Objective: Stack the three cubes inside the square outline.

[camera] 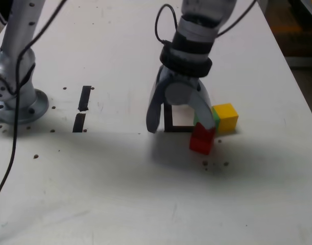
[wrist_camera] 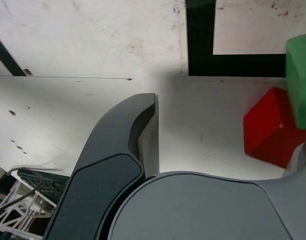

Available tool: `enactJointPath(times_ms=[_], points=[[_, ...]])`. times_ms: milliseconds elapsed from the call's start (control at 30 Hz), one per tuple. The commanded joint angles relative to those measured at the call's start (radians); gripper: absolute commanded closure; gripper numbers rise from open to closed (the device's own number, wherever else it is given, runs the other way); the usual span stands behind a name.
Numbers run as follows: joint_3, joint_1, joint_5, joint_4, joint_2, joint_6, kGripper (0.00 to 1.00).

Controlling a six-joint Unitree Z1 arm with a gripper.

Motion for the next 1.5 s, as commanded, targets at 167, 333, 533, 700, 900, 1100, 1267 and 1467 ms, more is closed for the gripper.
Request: enactJointPath(times_ms=[167, 333, 533, 700, 900, 1100, 1267, 1467], points=[[0.066, 0.005, 0.02, 0.02, -0.081, -0.045, 0.02], [0.124, 0.022, 0.011, 0.02, -0.097, -0.052, 0.02], [0.157, 0.052, -0.008, 0.017, -0.081, -0.047, 0.02], [0.152, 0.071, -0.03, 0.017, -0.053, -0.037, 0.02], [0.133, 0.081, -0.072, 0.016, -0.008, -0.019, 0.02], [0.114, 0.085, -0.098, 0.017, 0.022, 0.0, 0.02], [0.096, 0.085, -0.102, 0.019, 0.04, 0.005, 0.02], [0.073, 0.085, -0.101, 0.018, 0.055, 0.013, 0.02]])
